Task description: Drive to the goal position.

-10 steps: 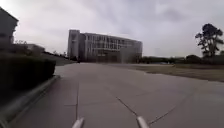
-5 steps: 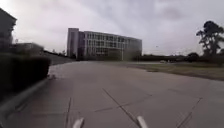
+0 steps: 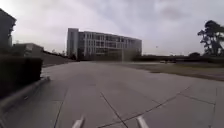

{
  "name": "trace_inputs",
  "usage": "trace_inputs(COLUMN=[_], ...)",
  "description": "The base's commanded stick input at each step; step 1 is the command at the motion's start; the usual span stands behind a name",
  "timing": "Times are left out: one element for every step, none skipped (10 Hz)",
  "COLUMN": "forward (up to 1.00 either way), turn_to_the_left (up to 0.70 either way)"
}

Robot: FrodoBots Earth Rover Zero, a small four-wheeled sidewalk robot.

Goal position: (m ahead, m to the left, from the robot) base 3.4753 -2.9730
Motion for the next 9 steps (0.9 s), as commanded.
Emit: trace_inputs(forward=[0.7,0.7,0.7,0.7,0.7,0.7,0.7,0.7,0.7], turn_to_the_left=[0.0,0.0,0.0,0.0,0.0,0.0,0.0,0.0,0.0])
